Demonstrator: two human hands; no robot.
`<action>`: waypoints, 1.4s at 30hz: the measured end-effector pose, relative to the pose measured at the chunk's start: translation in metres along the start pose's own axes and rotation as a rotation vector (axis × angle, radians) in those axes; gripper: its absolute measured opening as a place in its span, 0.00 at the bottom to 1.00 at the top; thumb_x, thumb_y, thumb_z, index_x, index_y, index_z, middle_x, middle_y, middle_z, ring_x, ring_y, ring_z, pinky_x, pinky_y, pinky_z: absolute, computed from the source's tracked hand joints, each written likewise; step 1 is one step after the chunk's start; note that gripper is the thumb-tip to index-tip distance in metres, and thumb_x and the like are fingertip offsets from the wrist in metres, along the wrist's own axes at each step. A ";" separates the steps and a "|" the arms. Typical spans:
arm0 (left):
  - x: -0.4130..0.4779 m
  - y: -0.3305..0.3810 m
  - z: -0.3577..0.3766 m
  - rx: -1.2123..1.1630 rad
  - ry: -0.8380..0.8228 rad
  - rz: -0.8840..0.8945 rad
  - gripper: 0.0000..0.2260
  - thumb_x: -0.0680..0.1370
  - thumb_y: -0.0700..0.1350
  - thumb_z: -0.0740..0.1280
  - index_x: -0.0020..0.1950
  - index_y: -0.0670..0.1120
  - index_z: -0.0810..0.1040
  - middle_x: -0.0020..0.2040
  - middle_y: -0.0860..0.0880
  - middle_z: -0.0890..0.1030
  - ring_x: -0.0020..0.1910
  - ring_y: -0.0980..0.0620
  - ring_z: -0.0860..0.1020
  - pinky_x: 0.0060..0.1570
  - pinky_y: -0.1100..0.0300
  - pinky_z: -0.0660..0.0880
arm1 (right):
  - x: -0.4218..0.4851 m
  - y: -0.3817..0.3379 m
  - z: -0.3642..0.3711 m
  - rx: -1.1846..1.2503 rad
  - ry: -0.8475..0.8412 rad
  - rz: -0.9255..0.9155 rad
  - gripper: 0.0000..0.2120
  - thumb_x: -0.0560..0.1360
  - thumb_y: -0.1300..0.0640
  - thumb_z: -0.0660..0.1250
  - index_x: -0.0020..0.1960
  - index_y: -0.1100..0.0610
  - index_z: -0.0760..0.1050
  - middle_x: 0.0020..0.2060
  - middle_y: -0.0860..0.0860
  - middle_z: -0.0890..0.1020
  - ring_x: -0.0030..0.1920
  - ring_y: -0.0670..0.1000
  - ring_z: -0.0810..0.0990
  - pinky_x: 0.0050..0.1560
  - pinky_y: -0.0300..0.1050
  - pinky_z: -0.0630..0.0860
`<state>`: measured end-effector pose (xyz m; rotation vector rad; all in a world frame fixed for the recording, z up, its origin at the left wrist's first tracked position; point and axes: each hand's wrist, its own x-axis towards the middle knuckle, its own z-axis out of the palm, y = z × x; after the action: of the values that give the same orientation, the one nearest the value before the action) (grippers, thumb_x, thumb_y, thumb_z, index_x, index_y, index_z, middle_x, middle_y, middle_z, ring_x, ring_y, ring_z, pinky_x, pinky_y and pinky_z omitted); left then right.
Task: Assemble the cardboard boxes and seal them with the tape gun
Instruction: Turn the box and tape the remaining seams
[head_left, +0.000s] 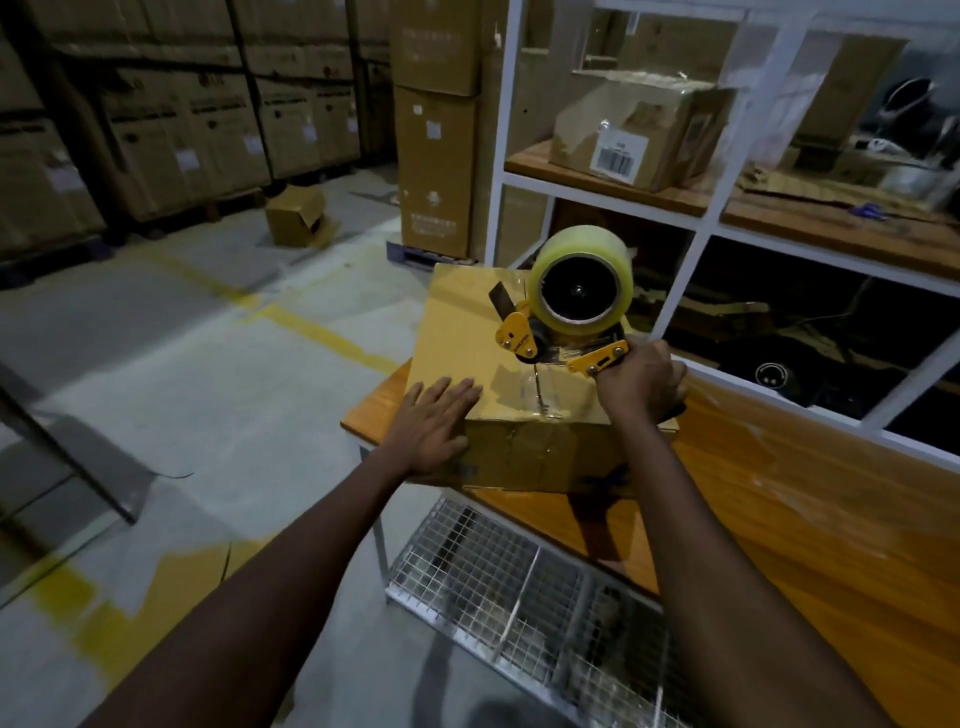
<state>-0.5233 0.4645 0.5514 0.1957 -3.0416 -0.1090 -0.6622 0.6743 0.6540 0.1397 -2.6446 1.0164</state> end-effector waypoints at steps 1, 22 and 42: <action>0.003 -0.002 -0.001 -0.080 0.008 -0.039 0.40 0.71 0.66 0.39 0.81 0.52 0.49 0.81 0.47 0.56 0.79 0.45 0.55 0.74 0.44 0.50 | -0.001 -0.006 0.003 0.001 -0.002 0.001 0.09 0.78 0.50 0.67 0.57 0.47 0.81 0.60 0.52 0.76 0.63 0.60 0.69 0.60 0.56 0.65; 0.025 0.034 -0.078 -2.176 0.117 -0.682 0.08 0.82 0.47 0.64 0.60 0.45 0.73 0.45 0.43 0.85 0.35 0.46 0.85 0.38 0.53 0.82 | -0.022 -0.045 0.010 -0.018 -0.020 0.017 0.09 0.75 0.48 0.70 0.51 0.52 0.81 0.59 0.55 0.77 0.64 0.62 0.70 0.63 0.59 0.65; -0.042 -0.031 -0.041 -1.820 0.403 -0.859 0.14 0.75 0.28 0.66 0.59 0.39 0.76 0.36 0.39 0.82 0.30 0.46 0.81 0.32 0.57 0.78 | -0.026 -0.022 0.020 -0.061 -0.112 -0.065 0.06 0.73 0.51 0.70 0.39 0.48 0.75 0.50 0.55 0.80 0.55 0.63 0.75 0.56 0.58 0.72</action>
<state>-0.4737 0.4368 0.5862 0.9951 -1.2631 -2.1484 -0.6379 0.6437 0.6454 0.2743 -2.7493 0.9315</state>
